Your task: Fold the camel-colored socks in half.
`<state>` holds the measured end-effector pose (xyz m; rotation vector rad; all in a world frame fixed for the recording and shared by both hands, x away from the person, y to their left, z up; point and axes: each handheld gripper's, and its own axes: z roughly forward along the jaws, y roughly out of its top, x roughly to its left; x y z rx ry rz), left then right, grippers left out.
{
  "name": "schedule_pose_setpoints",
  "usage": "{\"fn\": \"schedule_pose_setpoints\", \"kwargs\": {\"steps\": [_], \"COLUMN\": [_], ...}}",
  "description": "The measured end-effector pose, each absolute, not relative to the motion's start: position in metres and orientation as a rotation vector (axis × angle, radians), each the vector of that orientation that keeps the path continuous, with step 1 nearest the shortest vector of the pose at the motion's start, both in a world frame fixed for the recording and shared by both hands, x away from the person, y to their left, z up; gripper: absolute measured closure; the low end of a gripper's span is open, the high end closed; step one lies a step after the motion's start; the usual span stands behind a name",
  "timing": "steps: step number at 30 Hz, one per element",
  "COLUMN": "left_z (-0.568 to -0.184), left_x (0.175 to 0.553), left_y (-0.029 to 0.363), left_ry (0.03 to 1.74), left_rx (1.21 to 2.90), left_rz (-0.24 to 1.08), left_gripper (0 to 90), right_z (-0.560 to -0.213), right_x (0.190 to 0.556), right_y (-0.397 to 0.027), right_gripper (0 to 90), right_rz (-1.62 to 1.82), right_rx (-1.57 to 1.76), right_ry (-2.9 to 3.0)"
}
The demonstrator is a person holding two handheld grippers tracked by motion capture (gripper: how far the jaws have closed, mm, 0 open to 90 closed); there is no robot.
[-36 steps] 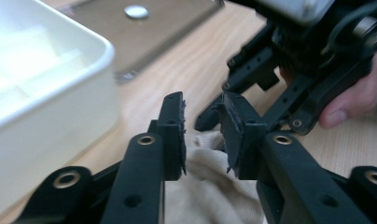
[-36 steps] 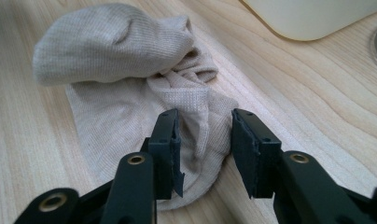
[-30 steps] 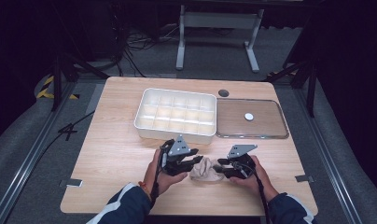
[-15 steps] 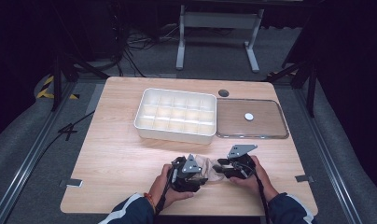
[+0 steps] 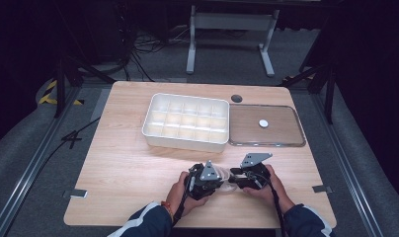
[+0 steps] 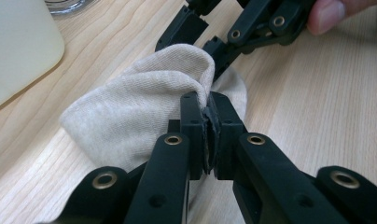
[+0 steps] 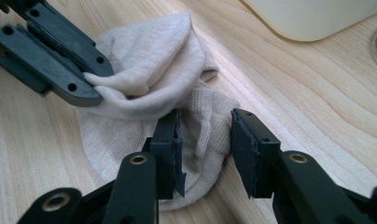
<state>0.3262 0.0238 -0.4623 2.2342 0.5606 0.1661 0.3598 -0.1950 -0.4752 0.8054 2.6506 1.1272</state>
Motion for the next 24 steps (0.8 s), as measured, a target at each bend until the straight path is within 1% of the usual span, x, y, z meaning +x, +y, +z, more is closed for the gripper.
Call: {"fn": "schedule_pose_setpoints", "kwargs": {"steps": [4, 5, 7, 9, 12, 14, 18, 19, 20, 21, 23, 24], "left_z": [-0.460, -0.460, -0.464, -0.469, -0.473, -0.474, -0.475, -0.474, -0.472, -0.468, -0.459, -0.453], "left_x": [0.326, 0.326, 0.326, 0.324, 0.323, 0.324, 0.326, 0.325, 0.323, 0.322, 0.317, 0.315], "left_y": [0.021, 0.021, 0.017, 0.013, 0.012, 0.012, 0.012, 0.013, 0.013, 0.016, 0.024, 0.029], "left_ry": [0.577, 0.563, 0.546, 0.534, 0.535, 0.534, 0.519, 0.512, 0.503, 0.488, 0.456, 0.445], "left_rx": [2.167, 2.164, 2.199, 2.232, 2.228, 2.222, 2.215, 2.220, 2.219, 2.218, 2.212, 2.211], "left_rz": [0.155, 0.143, 0.112, 0.112, 0.110, 0.104, 0.087, 0.083, 0.080, 0.073, 0.056, 0.068], "left_gripper": [85.1, 83.1, 81.8, 77.6, 76.5, 74.6, 67.2, 64.1, 59.0, 55.6, 52.0, 50.8], "right_z": [-0.475, -0.475, -0.475, -0.475, -0.474, -0.469, -0.453, -0.451, -0.448, -0.447, -0.443, -0.442], "right_x": [0.360, 0.360, 0.360, 0.360, 0.362, 0.362, 0.359, 0.357, 0.355, 0.353, 0.350, 0.349], "right_y": [-0.195, -0.195, -0.195, -0.195, -0.197, -0.201, -0.209, -0.208, -0.206, -0.203, -0.199, -0.197], "right_gripper": [63.8, 63.9, 63.9, 63.8, 62.7, 65.2, 70.0, 70.8, 71.8, 72.2, 73.8, 75.2], "right_rz": [1.122, 1.124, 1.123, 1.127, 1.120, 1.134, 1.283, 1.299, 1.310, 1.312, 1.325, 1.332], "right_rx": [0.808, 0.808, 0.802, 0.810, 0.833, 0.836, 0.848, 0.834, 0.813, 0.796, 0.757, 0.742], "right_ry": [2.649, 2.650, 2.648, 2.649, 2.651, 2.618, 2.510, 2.501, 2.493, 2.485, 2.465, 2.452]}}
